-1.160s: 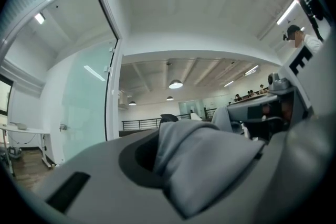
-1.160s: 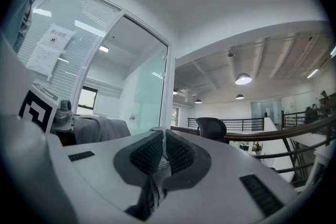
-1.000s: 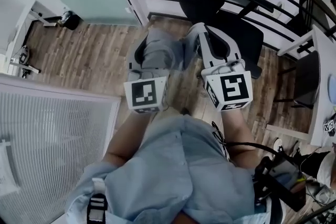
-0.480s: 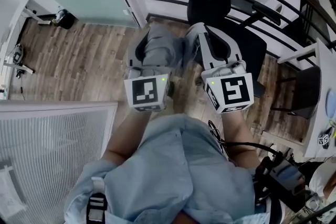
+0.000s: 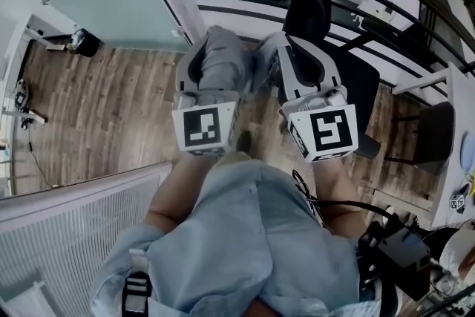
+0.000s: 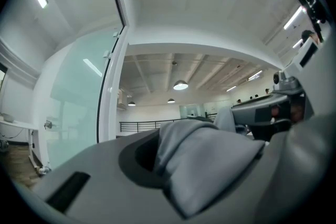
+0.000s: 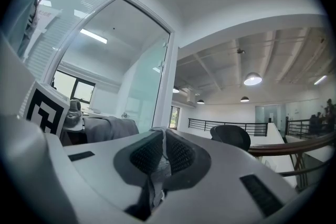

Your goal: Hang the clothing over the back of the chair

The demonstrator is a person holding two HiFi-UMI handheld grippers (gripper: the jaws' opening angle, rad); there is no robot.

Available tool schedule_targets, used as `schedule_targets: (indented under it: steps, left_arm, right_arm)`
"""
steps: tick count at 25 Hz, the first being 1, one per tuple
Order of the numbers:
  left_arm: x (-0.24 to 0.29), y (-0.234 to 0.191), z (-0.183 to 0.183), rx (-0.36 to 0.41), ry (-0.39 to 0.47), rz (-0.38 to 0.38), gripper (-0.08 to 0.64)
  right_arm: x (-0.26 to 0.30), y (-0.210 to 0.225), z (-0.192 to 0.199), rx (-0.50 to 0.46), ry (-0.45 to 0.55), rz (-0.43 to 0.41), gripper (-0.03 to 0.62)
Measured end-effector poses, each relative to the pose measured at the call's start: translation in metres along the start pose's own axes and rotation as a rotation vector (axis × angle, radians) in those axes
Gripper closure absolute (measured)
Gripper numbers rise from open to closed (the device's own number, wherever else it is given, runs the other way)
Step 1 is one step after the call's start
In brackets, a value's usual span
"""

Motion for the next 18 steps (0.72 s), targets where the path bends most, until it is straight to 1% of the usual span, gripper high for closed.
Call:
schedule_targets:
  steps: [5,8,12,18]
  left_arm:
    - [0.037,-0.024,-0.009,-0.019,0.038,0.037,0.526]
    - [0.056,-0.036,-0.009,-0.001,0.061,0.056,0.526]
    - [0.076,-0.047,-0.002,0.011,0.056,0.076,0.526]
    - [0.095,-0.044,0.002,0.009,0.039,0.082,0.526]
  right_arm:
    - [0.039,0.008,-0.016,-0.036,0.026,0.031,0.575]
    - [0.056,0.013,-0.022,-0.057,0.036,0.051,0.575]
    - [0.074,0.016,-0.021,-0.06,0.034,0.062,0.574]
    - [0.087,0.027,-0.016,-0.049,0.003,0.041,0.575]
Point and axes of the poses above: the fingertips, and each gripper's own axes: x forward along the fingers, y to its right, z out of its underside, the point moved 4 cm from there along -x, backward along the fingers, and after that the axes turned 4 degrees about z, right-handed, at the moved point
